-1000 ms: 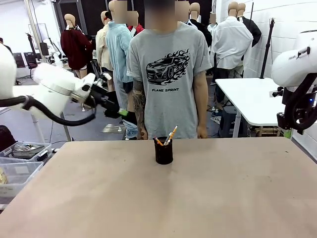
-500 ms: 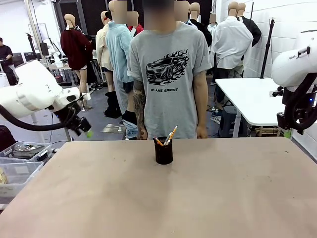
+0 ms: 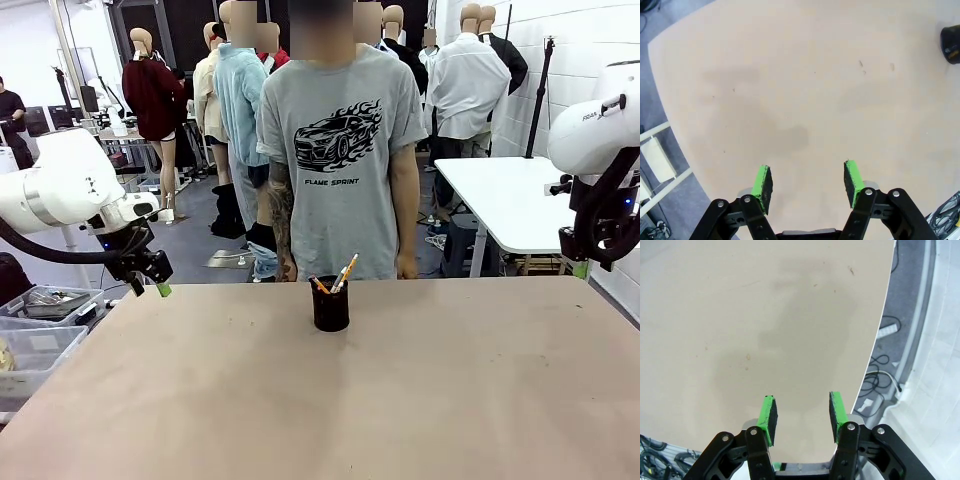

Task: Place the pens into the pen holder.
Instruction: Pick up a writing instrument from the table and place it into the Pen holder.

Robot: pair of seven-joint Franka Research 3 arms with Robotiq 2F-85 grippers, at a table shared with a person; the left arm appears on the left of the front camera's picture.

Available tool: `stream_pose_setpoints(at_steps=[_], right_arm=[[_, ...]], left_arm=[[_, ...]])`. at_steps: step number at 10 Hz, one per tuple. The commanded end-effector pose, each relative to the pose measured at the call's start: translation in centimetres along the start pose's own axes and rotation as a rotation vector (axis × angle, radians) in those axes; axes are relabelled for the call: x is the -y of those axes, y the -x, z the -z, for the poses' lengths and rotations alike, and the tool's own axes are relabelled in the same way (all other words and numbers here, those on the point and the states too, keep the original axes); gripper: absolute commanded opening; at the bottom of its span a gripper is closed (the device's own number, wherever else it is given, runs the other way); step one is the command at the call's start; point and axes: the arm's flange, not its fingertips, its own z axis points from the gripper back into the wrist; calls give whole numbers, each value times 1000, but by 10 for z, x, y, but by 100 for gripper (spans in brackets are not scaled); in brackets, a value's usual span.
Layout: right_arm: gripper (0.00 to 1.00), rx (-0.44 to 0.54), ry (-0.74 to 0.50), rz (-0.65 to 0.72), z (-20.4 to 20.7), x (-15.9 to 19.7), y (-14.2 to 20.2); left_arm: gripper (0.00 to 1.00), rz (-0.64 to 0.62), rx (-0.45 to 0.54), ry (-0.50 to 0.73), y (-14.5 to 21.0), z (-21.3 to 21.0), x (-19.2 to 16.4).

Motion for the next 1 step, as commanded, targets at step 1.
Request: stream_pose_setpoints(at_steps=[1], right_arm=[[54, 0, 2, -10, 1, 0, 0]], left_arm=[[75, 24, 22, -3, -2, 0, -3]])
